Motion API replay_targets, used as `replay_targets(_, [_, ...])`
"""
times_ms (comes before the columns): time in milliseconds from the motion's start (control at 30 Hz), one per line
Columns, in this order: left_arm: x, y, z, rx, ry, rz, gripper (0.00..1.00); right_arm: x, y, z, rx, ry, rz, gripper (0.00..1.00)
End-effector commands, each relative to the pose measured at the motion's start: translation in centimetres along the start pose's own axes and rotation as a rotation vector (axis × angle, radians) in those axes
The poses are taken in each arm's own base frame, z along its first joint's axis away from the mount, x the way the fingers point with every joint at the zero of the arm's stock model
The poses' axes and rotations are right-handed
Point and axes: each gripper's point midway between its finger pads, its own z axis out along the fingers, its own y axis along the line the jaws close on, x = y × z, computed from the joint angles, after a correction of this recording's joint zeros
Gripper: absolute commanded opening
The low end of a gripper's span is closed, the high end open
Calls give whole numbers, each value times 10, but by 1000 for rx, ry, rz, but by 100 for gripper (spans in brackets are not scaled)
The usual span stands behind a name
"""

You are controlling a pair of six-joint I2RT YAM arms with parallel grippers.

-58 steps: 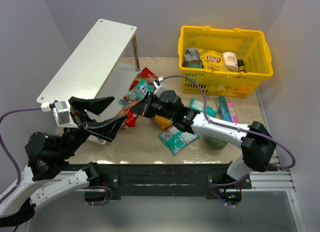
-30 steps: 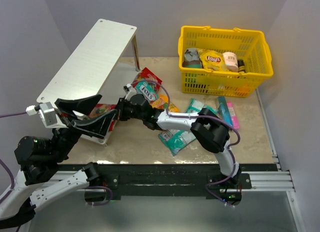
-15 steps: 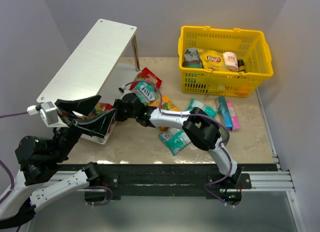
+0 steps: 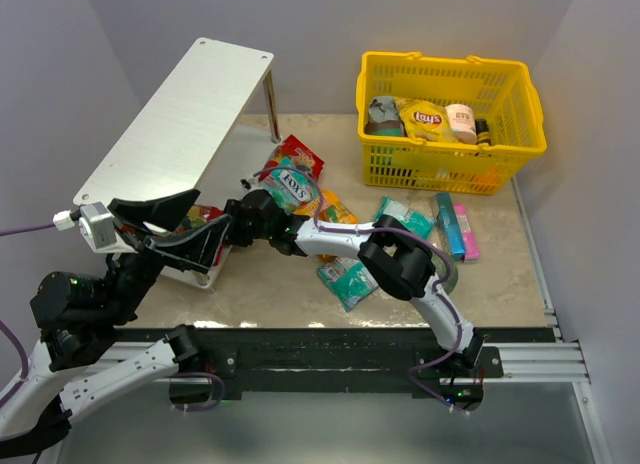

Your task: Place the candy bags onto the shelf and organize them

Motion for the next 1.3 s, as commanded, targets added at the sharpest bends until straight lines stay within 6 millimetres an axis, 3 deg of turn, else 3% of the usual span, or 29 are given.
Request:
replay_targets(0, [-5, 2, 0, -15, -16, -2, 100, -1, 4, -12, 32, -8, -23, 46])
replay_targets(67, [-4, 2, 0, -16, -14, -1, 99, -1, -2, -21, 63, -12, -38, 53])
replay_targets(133, [-5, 2, 0, -17, -15, -3, 100, -13, 9, -36, 65, -52, -65, 59])
replay_targets(200, [-4, 2, 1, -16, -13, -4, 100, -16, 4, -48, 101, -62, -89, 64])
replay_targets(233, [-3, 3, 1, -18, -10, -3, 100, -24, 13, -58, 94, -83, -96, 66])
replay_targets(367, [-2, 2, 1, -15, -9, -6, 100, -46, -1, -84, 173, -155, -130, 77])
replay_targets(433, [-2, 2, 1, -17, -8, -7, 100, -65, 3, -101, 181, -210, -147, 79])
replay_targets(667, [6, -3, 7, 8, 22, 3, 99, -112, -16, -148, 288, -344, -281, 80])
replay_targets(700, [13, -6, 8, 25, 48, 11, 99, -115, -24, -155, 320, -337, -313, 80])
replay_targets(867, [63, -15, 29, 57, 231, 54, 100, -126, -28, -178, 367, -363, -421, 79])
replay_targets(1000, [103, -16, 44, 52, 353, 71, 99, -149, -44, -187, 416, -392, -438, 79])
replay_targets(1100, [128, -19, 52, 64, 412, 71, 100, -167, -57, -187, 423, -378, -501, 79])
replay_targets(1267, [149, -14, 50, 49, 453, 58, 100, -193, -84, -179, 464, -322, -639, 79])
